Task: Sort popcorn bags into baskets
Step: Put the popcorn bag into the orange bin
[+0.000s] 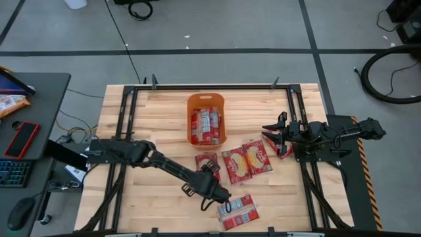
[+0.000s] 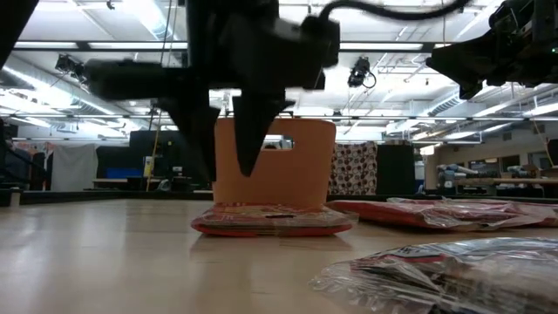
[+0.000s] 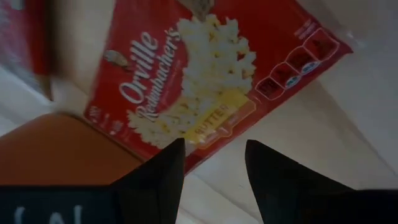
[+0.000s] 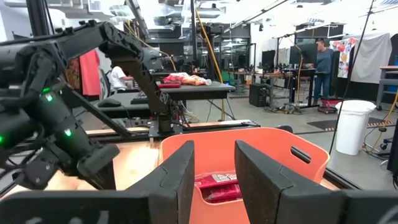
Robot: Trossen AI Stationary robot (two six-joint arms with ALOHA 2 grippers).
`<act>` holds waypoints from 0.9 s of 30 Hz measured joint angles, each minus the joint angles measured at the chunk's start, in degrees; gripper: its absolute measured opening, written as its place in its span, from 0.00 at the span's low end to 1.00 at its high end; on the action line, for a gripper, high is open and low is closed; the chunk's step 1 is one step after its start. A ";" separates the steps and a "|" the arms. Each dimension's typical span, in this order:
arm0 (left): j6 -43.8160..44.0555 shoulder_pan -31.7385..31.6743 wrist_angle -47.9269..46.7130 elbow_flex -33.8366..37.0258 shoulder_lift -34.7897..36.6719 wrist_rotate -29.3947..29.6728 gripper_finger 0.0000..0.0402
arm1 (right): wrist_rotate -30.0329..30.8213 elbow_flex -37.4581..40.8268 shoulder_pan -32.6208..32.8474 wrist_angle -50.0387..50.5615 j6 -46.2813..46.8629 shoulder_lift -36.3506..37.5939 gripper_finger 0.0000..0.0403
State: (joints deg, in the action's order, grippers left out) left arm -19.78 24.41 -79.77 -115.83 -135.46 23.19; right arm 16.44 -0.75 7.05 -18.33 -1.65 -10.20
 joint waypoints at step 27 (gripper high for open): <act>-1.98 0.94 8.15 9.80 -0.63 4.18 0.30 | -0.01 0.00 0.00 0.00 0.00 0.00 0.30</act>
State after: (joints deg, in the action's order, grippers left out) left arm -21.75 25.34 -71.62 -106.03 -136.08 27.37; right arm 16.43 -0.75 7.05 -18.33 -1.65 -10.20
